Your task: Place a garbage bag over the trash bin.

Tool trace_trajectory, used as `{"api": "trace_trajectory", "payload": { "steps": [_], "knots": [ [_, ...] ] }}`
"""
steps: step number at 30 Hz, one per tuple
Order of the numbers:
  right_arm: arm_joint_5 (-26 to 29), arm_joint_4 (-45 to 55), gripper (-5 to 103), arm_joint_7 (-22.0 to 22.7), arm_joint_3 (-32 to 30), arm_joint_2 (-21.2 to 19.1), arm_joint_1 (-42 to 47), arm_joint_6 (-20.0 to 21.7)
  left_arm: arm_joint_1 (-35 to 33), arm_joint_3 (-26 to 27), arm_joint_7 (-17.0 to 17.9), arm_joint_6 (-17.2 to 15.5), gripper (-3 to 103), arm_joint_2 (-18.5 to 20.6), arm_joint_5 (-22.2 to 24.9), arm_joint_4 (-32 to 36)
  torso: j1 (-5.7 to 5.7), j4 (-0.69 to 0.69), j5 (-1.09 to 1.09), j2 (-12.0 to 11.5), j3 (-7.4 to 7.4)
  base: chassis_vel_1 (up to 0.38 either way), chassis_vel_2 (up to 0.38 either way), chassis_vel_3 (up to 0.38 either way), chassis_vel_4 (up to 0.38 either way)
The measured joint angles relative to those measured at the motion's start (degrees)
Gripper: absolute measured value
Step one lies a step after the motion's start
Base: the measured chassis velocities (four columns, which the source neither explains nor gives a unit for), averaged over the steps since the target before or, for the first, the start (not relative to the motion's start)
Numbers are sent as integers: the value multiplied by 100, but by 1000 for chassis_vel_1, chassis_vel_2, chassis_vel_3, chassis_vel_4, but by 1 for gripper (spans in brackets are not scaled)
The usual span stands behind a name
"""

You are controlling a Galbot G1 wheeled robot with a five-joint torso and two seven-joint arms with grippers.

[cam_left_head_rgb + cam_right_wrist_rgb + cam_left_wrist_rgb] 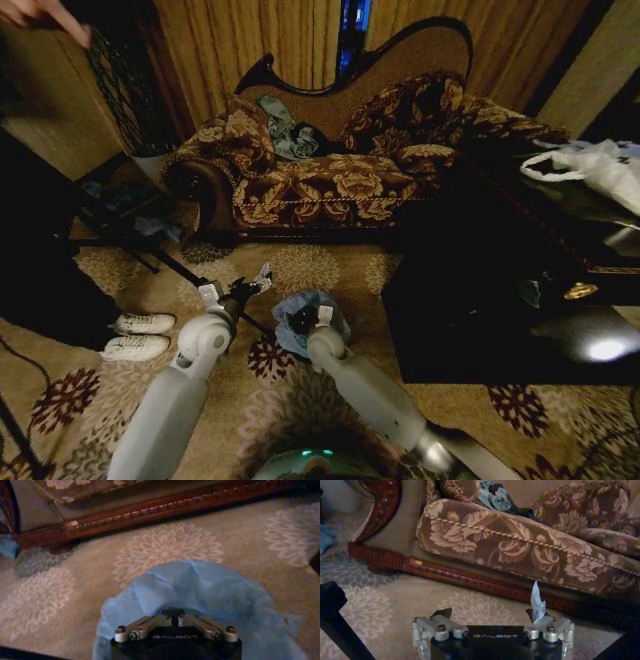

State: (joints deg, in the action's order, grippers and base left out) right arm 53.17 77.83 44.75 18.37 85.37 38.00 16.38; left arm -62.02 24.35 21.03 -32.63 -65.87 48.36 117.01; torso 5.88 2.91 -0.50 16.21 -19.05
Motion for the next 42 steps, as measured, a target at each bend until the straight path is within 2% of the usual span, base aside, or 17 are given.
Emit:
{"api": "trace_trajectory", "payload": {
  "steps": [2, 6, 21, 31, 35, 42],
  "knots": [
    [-299, -386, 0, -101, -59, 198, -54, -96, -19, -34, -60, 11, 100, 3, -41, 0, 0, 0, 0, 0, 0, 0, 0, 0, 0],
    [-493, -870, 0, -203, -94, 323, -160, -130, -25, -75, -123, 32, 100, -8, -83, 41, 0, 1, 0, 0, 0, 0, 0, 0, 0],
    [-1088, -2624, 0, -770, -194, 554, -373, -387, -285, -23, -239, 158, 100, 99, -171, 409, 0, 2, 0, 1, 2, 0, 0, 0, 0],
    [-993, -2364, 0, -703, -112, 506, -225, -368, -320, -38, -250, 254, 100, 43, -288, 412, 0, 2, 0, 0, -1, 0, 0, 0, 0],
    [-931, -2379, 0, -671, -75, 658, -204, -364, -261, -82, -262, 277, 100, -23, -338, 357, 1, 0, 2, -1, -1, 0, 0, 0, 0],
    [-759, -2031, 0, -658, -76, 675, -194, -318, -225, -151, -339, 345, 100, -136, -525, 243, 1, 1, 2, -1, 0, 0, 0, 0, 0]
  ]
}}
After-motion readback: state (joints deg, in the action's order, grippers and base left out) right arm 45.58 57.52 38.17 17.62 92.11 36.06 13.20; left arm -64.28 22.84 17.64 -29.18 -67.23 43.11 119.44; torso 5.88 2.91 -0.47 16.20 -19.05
